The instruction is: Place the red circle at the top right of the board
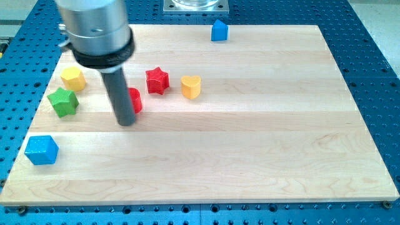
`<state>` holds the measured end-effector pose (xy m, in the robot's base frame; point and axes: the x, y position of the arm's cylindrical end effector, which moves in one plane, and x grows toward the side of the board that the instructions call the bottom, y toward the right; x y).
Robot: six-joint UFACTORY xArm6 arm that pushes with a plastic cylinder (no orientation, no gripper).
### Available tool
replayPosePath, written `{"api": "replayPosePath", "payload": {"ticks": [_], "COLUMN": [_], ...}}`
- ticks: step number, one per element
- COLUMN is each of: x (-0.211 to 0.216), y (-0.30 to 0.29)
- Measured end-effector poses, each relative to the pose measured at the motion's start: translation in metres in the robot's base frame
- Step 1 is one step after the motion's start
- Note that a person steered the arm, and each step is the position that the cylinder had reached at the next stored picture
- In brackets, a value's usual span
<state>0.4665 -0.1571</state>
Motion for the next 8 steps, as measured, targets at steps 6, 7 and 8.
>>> {"api": "replayPosePath", "payload": {"ticks": [6,7,8], "x": [-0.058,-0.091,-0.093], "y": [0.159,0.225,0.197]}}
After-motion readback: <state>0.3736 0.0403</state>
